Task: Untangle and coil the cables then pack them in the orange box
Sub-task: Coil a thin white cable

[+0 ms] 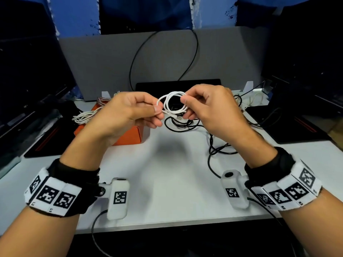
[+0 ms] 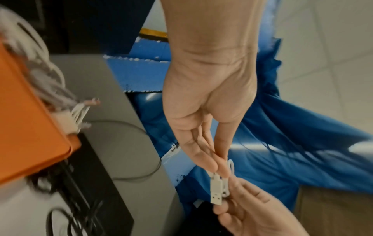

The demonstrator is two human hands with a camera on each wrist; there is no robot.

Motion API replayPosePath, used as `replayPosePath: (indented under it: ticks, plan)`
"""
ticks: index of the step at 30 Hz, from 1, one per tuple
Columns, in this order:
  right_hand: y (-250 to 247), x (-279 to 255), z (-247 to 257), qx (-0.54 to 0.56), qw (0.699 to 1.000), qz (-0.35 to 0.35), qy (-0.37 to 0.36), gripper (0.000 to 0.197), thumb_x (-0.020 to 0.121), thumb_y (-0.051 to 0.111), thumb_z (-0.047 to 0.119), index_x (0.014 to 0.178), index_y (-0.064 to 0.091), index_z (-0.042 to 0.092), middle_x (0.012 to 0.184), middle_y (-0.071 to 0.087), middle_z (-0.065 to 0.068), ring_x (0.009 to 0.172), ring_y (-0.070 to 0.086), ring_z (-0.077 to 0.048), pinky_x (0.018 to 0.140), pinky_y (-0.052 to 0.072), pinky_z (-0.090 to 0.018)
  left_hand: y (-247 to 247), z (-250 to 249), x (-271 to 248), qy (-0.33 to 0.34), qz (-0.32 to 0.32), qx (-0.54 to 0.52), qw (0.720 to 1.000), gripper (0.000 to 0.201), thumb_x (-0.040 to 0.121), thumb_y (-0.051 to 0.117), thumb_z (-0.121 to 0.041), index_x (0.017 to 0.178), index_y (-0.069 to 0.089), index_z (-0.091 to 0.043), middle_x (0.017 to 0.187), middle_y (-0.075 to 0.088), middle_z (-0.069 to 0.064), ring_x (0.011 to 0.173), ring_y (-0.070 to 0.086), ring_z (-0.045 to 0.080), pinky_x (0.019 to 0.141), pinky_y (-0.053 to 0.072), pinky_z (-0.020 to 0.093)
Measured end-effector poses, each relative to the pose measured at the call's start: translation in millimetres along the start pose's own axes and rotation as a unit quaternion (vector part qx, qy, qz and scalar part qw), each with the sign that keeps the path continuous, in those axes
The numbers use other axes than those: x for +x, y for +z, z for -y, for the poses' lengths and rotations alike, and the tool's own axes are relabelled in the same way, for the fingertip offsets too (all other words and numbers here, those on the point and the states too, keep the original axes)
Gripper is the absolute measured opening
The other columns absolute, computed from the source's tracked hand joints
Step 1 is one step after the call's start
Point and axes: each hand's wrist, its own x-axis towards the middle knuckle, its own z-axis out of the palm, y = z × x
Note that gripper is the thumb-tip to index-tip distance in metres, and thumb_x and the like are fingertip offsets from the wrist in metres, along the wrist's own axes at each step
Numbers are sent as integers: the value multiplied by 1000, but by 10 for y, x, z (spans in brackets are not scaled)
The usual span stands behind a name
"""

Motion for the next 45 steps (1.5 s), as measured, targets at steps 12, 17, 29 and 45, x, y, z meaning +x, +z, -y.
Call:
replayPosePath:
  ticks: [12,17,29,45]
  plan:
    - [138,3,-120,-43,997,-25,-64,17,102,63,20,92,73,11,80,70,0,67,71,-9,69,59,-32,86,94,-4,-72,75,-25,994,13,98,56,-10,90,64,-3,80,71,11,72,74,21,65,61,28]
    - [128,19,-158,-124,987,-29,-95,19,103,63,23,91,73,12,82,65,3,69,65,-10,72,54,-35,-37,7,-26,-55,43,-132,989,15,91,57,-16,81,68,-12,74,70,6,66,72,17,62,61,25]
    - [118,-28,-37,-19,998,41,51,19,102,65,31,87,73,21,63,74,6,62,73,-5,74,63,-33,308,133,-11,152,-175,269,935,15,91,76,-25,86,64,-17,75,70,-6,67,64,5,62,49,21]
    - [32,-13,7,45,991,117,47,16,101,66,21,92,75,11,68,75,-6,68,76,-20,76,65,-41,174,143,4,74,52,102,991,27,101,48,-33,87,64,-17,72,45,-3,59,37,7,54,26,24]
